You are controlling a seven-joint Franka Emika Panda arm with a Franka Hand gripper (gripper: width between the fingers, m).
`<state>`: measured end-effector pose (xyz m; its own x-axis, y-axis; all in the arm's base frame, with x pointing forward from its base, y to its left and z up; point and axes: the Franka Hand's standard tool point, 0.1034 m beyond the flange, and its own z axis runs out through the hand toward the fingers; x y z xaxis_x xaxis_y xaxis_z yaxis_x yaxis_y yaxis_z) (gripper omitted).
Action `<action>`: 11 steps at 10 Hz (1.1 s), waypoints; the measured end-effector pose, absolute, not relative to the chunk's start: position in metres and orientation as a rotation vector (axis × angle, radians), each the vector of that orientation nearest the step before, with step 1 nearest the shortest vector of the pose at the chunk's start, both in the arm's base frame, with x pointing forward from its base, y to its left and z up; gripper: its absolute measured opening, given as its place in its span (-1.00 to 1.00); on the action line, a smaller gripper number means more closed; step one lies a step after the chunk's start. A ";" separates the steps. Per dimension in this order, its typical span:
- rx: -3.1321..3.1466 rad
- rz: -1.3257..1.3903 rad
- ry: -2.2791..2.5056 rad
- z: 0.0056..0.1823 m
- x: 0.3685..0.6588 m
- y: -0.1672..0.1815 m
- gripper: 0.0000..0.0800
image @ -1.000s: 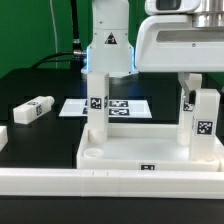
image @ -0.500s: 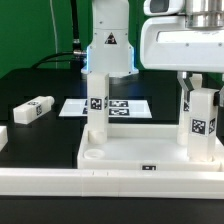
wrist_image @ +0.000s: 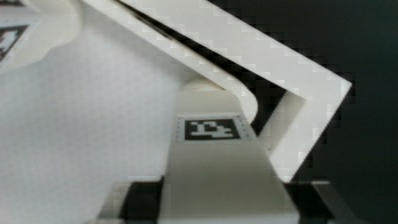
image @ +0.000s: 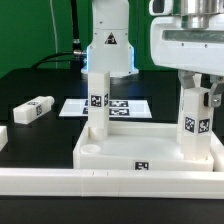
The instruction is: Assemble desk
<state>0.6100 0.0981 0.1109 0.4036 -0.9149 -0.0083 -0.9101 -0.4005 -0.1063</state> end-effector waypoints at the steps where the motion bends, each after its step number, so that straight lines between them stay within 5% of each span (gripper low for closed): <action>1: -2.569 -0.080 1.638 0.111 0.610 0.098 -0.27; 2: -2.582 -0.081 1.620 0.111 0.610 0.098 -0.04; 3: -2.598 -0.083 1.595 0.111 0.610 0.098 -0.04; 4: -2.664 -0.089 1.495 0.111 0.610 0.099 0.46; 5: -2.729 -0.095 1.387 0.111 0.609 0.100 0.57; 11: -3.068 -0.139 0.450 0.111 0.610 0.097 0.62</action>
Offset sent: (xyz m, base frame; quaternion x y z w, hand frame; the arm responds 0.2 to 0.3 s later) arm -0.0025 0.0041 0.0009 0.0010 -0.0001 -0.0908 0.9959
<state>0.6101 0.0973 0.1110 0.9539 -0.2883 0.0829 -0.2849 -0.9572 -0.0499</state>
